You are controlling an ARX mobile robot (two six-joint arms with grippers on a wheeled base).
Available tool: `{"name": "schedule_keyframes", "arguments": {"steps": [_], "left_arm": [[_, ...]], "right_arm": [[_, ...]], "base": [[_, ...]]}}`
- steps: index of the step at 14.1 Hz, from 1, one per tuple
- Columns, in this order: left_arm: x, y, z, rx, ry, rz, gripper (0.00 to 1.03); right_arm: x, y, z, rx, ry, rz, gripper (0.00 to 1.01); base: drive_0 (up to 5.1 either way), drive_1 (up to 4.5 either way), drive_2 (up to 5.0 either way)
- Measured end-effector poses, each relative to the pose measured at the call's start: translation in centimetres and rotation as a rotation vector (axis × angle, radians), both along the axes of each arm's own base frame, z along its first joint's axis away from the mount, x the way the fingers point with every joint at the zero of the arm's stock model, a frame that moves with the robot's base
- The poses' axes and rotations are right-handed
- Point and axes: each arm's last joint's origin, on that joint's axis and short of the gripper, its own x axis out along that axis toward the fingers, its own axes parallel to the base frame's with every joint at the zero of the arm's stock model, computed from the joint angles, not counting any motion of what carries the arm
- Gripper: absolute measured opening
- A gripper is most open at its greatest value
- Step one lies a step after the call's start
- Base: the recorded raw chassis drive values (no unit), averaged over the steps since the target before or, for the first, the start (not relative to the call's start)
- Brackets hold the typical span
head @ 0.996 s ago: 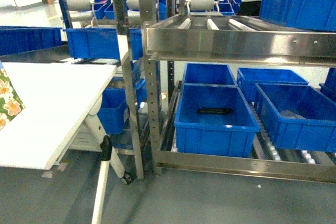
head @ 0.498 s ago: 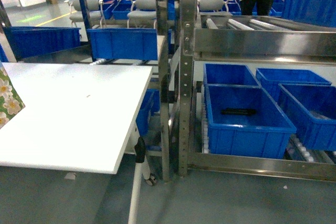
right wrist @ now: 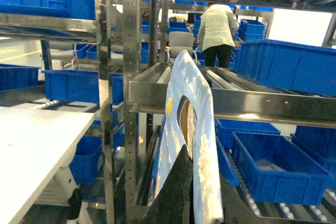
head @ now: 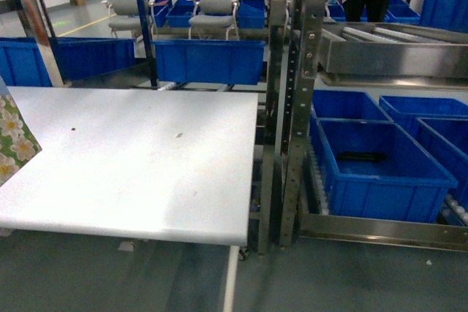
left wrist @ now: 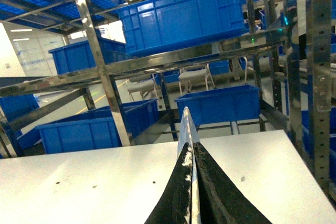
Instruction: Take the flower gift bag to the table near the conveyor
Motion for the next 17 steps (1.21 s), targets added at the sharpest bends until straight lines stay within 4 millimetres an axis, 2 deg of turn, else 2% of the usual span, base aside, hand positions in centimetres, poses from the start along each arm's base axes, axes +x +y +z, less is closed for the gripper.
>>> {"name": "schedule_keyframes", "arguments": {"steps": [17], "left_arm": [[0.0, 0.01, 0.01, 0.0, -0.001, 0.001, 0.02]], "right_arm": [[0.0, 0.0, 0.01, 0.0, -0.001, 0.0, 0.02]], "base": [[-4.9, 2.45, 2.5]]}}
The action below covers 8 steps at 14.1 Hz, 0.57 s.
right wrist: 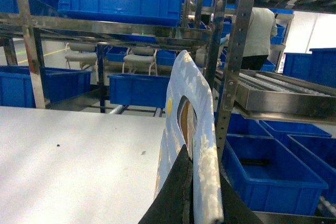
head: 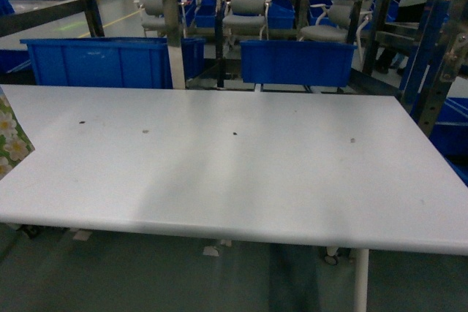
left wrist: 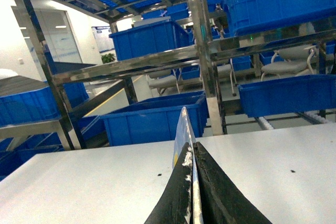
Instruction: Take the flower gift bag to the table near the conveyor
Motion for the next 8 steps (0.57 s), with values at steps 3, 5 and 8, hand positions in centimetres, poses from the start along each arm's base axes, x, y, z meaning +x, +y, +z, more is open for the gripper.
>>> {"name": "schedule_keyframes", "arguments": {"steps": [3, 5, 8], "left_arm": [[0.01, 0.0, -0.03, 0.001, 0.002, 0.0, 0.02], [0.0, 0.0, -0.01, 0.001, 0.001, 0.0, 0.02], [0.0, 0.0, -0.01, 0.001, 0.001, 0.0, 0.02]], "right_arm": [[0.01, 0.0, -0.03, 0.001, 0.003, 0.0, 0.02], [0.01, 0.0, -0.02, 0.0, 0.002, 0.0, 0.02], [0.0, 0.0, 0.0, 0.0, 0.0, 0.0, 0.02]], "base": [[-4.8, 3.11, 1.8], [-4.9, 3.5, 1.3], [-4.7, 3.75, 0.9]]}}
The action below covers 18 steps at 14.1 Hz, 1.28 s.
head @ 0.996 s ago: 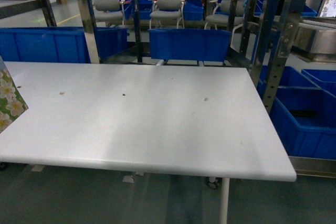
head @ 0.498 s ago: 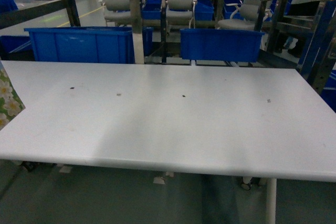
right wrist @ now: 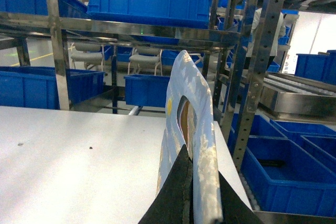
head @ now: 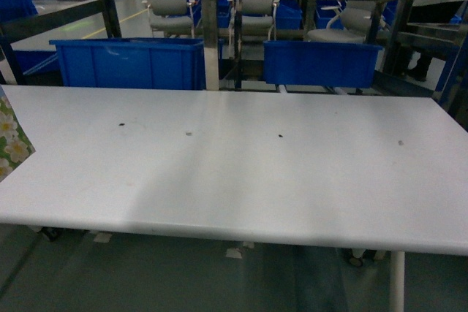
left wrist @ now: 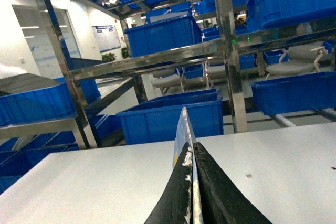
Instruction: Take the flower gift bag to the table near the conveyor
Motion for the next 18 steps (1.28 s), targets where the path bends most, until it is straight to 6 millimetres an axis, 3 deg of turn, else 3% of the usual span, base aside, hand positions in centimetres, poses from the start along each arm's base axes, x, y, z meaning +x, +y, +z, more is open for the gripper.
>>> {"name": "schedule_keyframes", "arguments": {"steps": [16, 18], "left_arm": [[0.0, 0.0, -0.01, 0.0, 0.001, 0.0, 0.02], [0.0, 0.0, 0.02, -0.001, -0.002, 0.0, 0.02]], "right_arm": [[0.01, 0.0, -0.01, 0.0, 0.001, 0.0, 0.02], [0.02, 0.0, -0.03, 0.001, 0.003, 0.0, 0.02]], "base": [[-3.2, 4.9, -1.6], [-1.4, 2.11, -0.8]]}}
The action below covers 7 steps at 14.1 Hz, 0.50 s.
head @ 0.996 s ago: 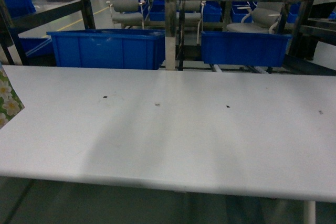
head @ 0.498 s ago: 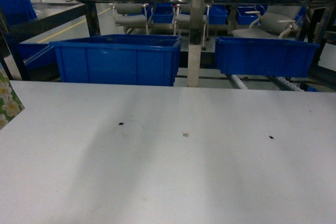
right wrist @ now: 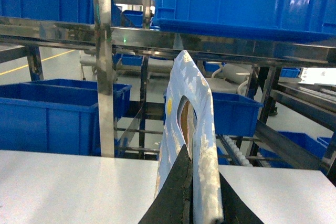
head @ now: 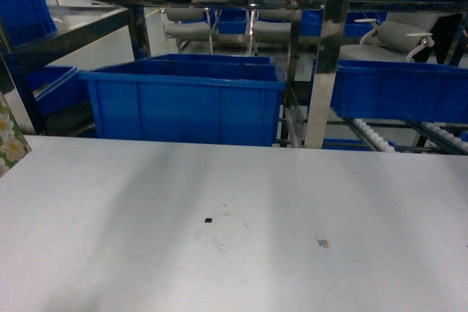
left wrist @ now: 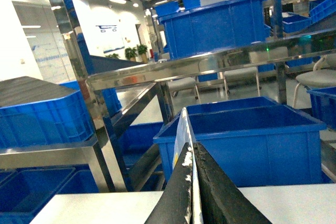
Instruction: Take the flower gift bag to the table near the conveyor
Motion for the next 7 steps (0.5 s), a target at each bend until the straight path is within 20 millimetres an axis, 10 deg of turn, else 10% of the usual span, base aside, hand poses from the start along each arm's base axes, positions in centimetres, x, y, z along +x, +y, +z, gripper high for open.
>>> {"name": "schedule_keyframes", "arguments": {"steps": [7], "left_arm": [[0.01, 0.02, -0.04, 0.001, 0.004, 0.006, 0.02]], "right_arm": [[0.0, 0.0, -0.01, 0.0, 0.002, 0.0, 0.02]], "base": [[0.8, 0.2, -1.2]]}}
